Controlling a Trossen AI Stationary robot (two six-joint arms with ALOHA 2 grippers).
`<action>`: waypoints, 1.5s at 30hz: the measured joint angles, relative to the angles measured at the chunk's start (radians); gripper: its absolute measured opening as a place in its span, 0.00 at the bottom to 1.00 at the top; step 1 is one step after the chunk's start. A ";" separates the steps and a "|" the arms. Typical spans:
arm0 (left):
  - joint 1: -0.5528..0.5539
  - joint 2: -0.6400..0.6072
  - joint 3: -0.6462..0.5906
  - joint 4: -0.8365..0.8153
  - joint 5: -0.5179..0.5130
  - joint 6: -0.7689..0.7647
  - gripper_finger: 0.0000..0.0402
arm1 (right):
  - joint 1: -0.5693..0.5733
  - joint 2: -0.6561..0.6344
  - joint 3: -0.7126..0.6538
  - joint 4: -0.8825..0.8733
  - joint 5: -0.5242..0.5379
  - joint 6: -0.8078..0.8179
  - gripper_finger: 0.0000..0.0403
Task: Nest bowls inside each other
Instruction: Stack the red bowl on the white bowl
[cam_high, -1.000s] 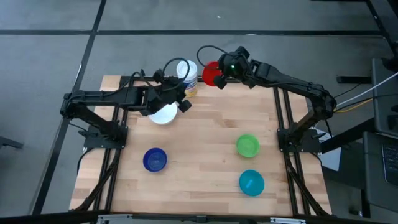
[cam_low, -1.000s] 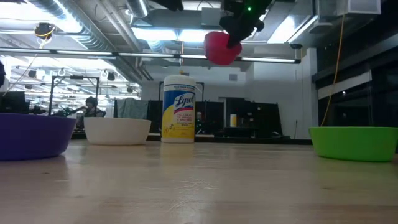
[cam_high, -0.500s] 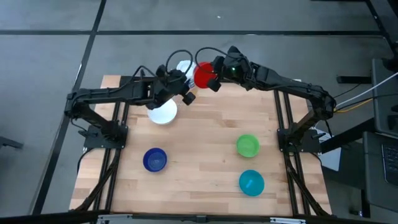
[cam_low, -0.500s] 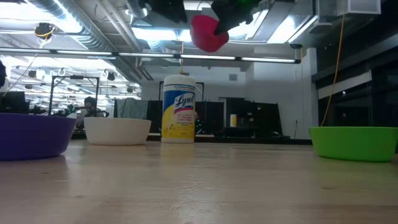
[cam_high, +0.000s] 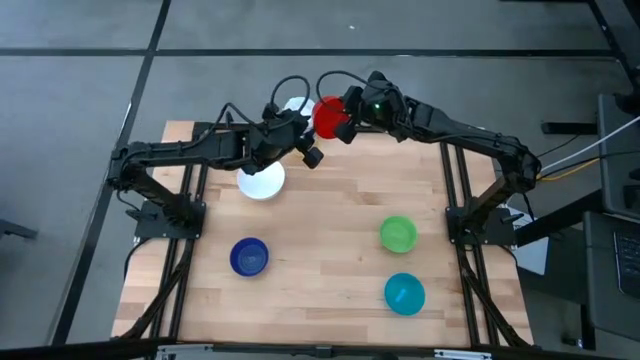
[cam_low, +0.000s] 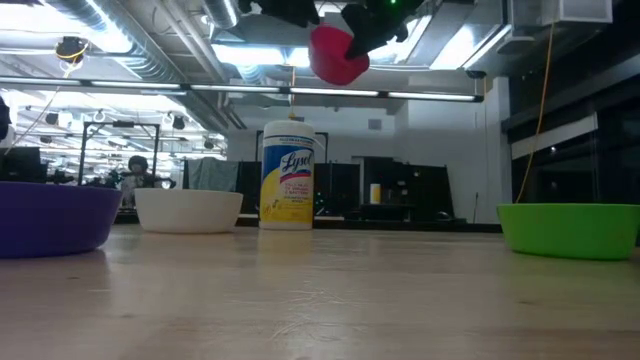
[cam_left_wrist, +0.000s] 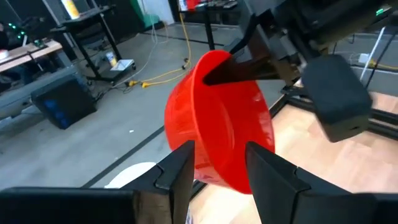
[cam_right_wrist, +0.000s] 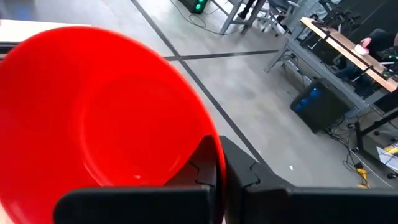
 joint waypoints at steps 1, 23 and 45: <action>0.000 0.000 0.000 0.000 -0.004 0.001 0.34 | 0.000 0.000 0.000 0.001 0.000 0.000 0.00; 0.056 0.007 0.000 0.022 -0.065 -0.055 0.02 | 0.024 0.000 0.000 0.049 -0.023 0.014 0.00; 0.056 -0.051 -0.001 -0.228 -0.149 -0.110 0.00 | 0.050 -0.055 0.001 0.134 -0.450 0.035 0.46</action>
